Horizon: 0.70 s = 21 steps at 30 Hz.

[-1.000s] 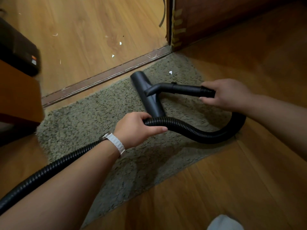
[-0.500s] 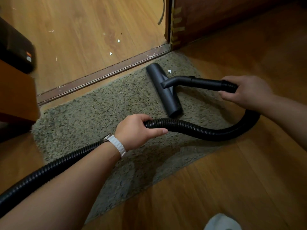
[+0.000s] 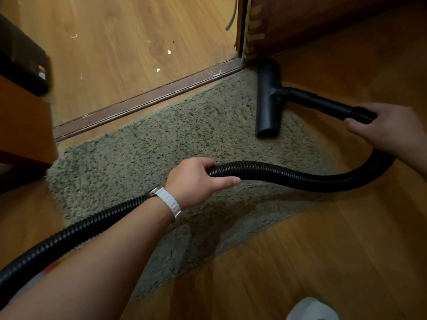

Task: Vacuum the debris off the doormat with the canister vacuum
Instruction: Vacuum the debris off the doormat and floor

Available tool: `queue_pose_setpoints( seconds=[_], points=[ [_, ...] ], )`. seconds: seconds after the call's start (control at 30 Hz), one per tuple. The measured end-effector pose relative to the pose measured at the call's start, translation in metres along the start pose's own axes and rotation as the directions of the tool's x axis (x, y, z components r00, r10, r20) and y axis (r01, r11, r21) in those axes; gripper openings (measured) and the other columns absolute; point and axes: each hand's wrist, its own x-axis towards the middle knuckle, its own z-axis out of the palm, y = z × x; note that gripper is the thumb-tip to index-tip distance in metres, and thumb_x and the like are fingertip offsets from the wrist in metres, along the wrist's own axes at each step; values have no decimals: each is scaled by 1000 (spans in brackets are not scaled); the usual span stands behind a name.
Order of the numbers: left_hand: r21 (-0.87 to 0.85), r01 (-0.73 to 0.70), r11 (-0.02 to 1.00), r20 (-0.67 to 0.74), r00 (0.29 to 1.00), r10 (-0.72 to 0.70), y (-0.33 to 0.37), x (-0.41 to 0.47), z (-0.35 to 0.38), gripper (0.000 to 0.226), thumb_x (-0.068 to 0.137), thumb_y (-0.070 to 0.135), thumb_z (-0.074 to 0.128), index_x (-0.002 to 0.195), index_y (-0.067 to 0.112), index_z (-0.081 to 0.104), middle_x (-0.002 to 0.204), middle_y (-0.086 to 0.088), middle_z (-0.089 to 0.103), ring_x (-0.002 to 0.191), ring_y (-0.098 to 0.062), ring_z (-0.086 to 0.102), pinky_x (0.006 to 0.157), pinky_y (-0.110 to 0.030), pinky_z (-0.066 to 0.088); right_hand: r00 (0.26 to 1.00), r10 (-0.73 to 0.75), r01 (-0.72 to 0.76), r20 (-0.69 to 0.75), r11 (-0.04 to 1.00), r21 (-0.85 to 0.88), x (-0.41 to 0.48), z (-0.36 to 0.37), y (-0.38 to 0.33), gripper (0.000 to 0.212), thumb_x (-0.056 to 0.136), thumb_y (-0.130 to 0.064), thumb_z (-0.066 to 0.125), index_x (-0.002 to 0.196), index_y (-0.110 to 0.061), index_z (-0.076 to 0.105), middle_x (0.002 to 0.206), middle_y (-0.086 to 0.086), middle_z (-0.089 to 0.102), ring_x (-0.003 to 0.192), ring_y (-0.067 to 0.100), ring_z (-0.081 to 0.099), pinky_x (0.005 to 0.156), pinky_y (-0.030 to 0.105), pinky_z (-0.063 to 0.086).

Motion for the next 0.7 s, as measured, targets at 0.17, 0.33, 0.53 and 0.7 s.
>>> queue_pose_setpoints(
  seconds=[0.17, 0.33, 0.53, 0.7],
  points=[
    [-10, 4, 1000, 19, 1000, -4, -2, 1, -3, 54, 65, 77, 72, 87, 28, 71, 65, 1, 69, 52, -12, 59, 54, -30, 47, 986, -129, 131, 105, 991, -12, -2, 1, -26, 23, 93, -39, 64, 113, -28, 63, 78, 7, 63, 63, 22, 57, 57, 36, 45],
    [-2, -17, 1000, 16, 1000, 17, -5, 1, -9, 54, 61, 78, 73, 84, 29, 72, 64, 2, 68, 57, -13, 62, 55, -30, 47, 923, -327, 351, 203, 932, -92, -9, 15, -63, 27, 91, -45, 63, 116, -35, 60, 74, -4, 60, 62, 15, 55, 53, 31, 44],
    [75, -17, 997, 38, 999, 14, -5, -1, -10, 50, 64, 76, 73, 76, 28, 68, 59, 7, 61, 58, -9, 59, 51, -28, 37, 795, -529, 578, 298, 809, -108, -19, 31, -88, 21, 89, -46, 61, 108, -36, 59, 72, -10, 55, 63, 6, 50, 50, 29, 35],
    [64, -30, 998, 48, 999, 27, -7, -2, -6, 52, 64, 77, 72, 77, 27, 68, 60, 6, 61, 57, -11, 59, 52, -30, 40, 855, -459, 491, 241, 866, -94, -14, 28, -73, 28, 90, -44, 63, 117, -35, 61, 75, -11, 57, 64, 7, 52, 50, 31, 41]
  ],
)
